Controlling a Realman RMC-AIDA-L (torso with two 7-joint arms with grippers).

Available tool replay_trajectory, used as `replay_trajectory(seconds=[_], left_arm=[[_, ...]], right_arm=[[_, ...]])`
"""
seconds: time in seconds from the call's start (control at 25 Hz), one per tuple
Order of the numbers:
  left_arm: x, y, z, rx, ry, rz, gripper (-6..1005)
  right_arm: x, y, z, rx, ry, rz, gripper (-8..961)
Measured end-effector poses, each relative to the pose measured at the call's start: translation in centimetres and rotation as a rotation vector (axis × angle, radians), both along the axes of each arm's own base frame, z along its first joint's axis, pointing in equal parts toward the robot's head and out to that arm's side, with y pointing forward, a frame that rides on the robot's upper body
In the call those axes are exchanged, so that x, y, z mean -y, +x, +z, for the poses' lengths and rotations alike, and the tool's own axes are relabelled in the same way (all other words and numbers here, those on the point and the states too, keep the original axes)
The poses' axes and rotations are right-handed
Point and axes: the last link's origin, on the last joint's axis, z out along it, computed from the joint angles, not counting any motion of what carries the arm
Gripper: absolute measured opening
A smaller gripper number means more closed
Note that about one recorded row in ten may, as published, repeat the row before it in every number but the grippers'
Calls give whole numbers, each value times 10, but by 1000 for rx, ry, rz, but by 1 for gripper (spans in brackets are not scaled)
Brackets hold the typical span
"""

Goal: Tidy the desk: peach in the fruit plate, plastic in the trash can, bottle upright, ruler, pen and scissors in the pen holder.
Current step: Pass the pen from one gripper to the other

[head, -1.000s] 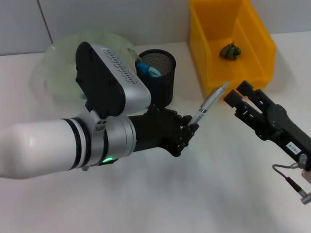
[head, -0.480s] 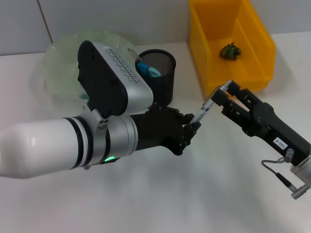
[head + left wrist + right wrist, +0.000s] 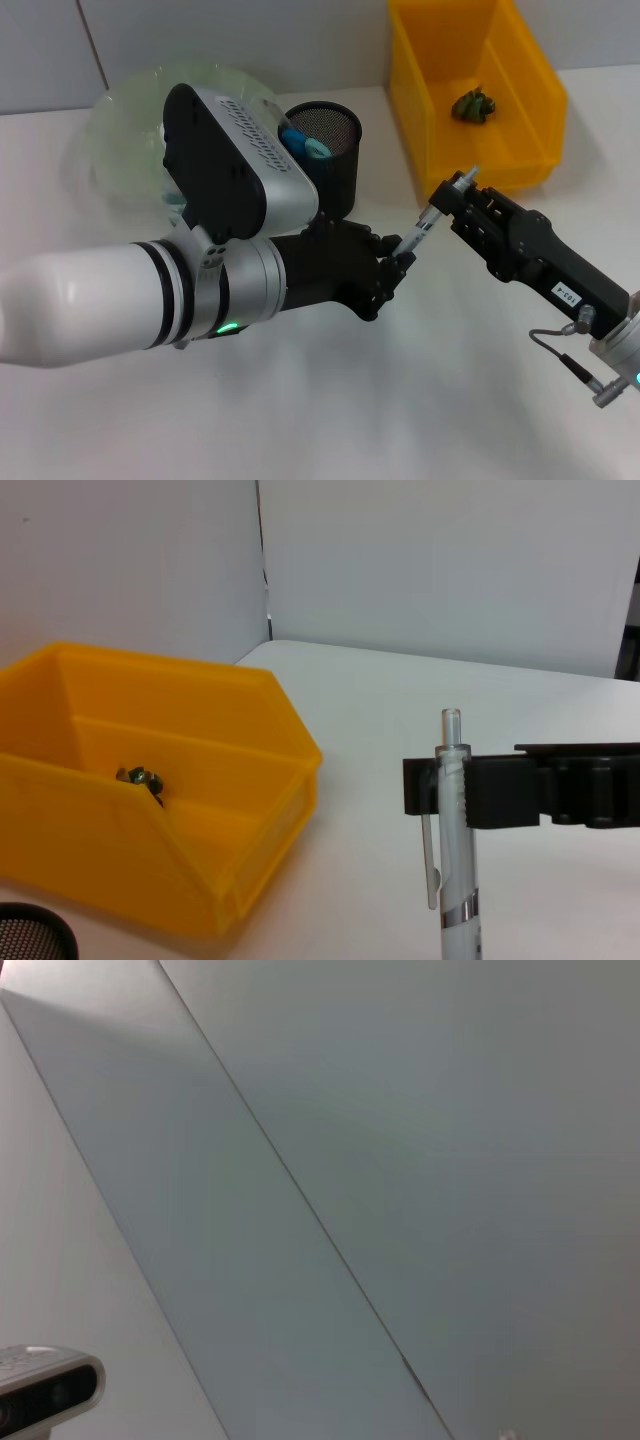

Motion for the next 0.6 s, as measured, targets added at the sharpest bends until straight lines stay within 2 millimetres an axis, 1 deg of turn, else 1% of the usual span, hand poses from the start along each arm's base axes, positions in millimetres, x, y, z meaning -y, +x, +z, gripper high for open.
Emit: replay_trajectory(seconds=[0.08,0.32,0.6], left_arm=[[0,0,0,0,0,0,231],[1,0,-1,-1,-6,2,241],[1,1,-1,7,-11,3,253]], right_arm=[[0,0,0,2,3,1,435],[-1,0,0,9,8,4,300],[-1,0,0,11,9,0,262]])
